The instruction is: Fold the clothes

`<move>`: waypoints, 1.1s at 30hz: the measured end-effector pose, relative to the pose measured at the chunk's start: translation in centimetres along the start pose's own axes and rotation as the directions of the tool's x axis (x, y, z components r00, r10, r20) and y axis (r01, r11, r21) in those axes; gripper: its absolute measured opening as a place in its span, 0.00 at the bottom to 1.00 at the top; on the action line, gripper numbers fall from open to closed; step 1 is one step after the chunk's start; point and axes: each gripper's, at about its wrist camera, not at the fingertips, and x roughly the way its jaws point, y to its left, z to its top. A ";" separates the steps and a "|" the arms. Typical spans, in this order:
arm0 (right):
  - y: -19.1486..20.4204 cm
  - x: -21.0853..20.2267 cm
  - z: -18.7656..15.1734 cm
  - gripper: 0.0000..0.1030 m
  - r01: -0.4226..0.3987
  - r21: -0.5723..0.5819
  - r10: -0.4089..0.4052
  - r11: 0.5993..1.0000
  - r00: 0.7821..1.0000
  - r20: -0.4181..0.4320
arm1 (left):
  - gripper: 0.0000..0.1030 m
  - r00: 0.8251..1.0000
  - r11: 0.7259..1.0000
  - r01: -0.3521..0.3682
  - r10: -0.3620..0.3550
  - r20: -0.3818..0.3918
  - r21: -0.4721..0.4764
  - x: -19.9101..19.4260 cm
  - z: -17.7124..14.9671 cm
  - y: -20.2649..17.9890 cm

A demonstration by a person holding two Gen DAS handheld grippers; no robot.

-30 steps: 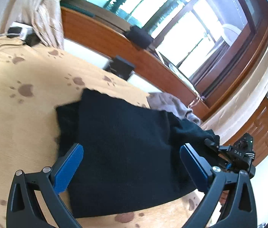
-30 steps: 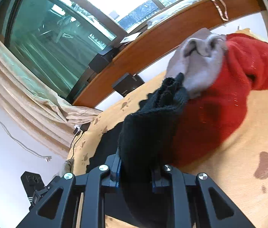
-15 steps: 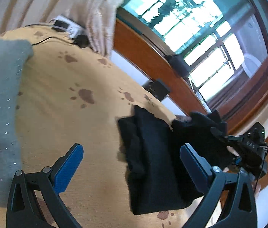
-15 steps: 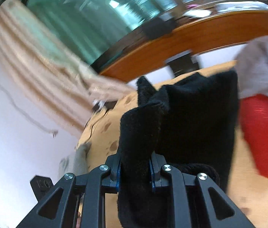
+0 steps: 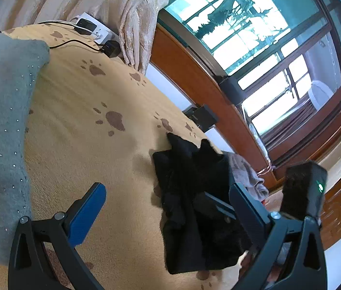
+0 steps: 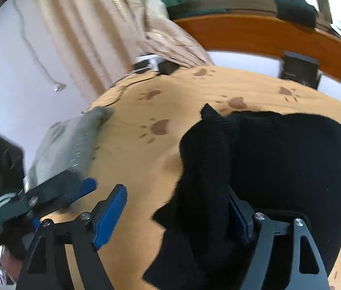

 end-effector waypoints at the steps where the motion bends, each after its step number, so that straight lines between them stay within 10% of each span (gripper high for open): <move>1: 0.1 -0.7 -0.3 0.78 -0.038 0.012 0.038 0.999 0.999 0.006 | 0.99 1.000 1.000 0.003 -0.003 0.004 -0.008 -0.1 0.1 0.2; 8: -4.9 -6.3 -2.1 0.78 -0.431 0.264 0.397 0.863 0.901 0.175 | 0.99 1.000 0.999 0.005 -0.004 0.026 -0.040 -0.3 0.3 0.8; 13: -7.1 -8.5 -3.0 0.78 -0.267 0.259 0.212 0.928 0.952 0.223 | 0.99 0.999 1.000 -0.019 0.020 0.026 -0.024 0.0 0.2 0.6; 18: -7.6 -7.7 -4.2 0.78 -0.361 0.314 0.293 0.878 0.924 0.245 | 0.99 0.999 0.999 -0.040 0.041 0.034 -0.019 0.2 0.2 1.0; 24: -10.2 -10.4 -4.6 0.78 -0.302 0.413 0.135 0.859 0.912 0.387 | 0.99 0.997 0.997 -0.075 0.075 0.032 0.003 0.8 0.0 0.9; 27: -11.4 -8.0 -4.5 0.78 -0.359 0.456 0.243 0.814 0.924 0.294 | 0.99 0.996 0.997 -0.082 0.082 0.030 0.004 1.0 0.1 0.9; 33: -5.9 -6.6 -5.0 0.78 -0.537 0.247 0.503 0.807 0.843 0.192 | 0.99 0.997 0.997 -0.075 0.075 0.027 0.008 1.0 0.1 1.0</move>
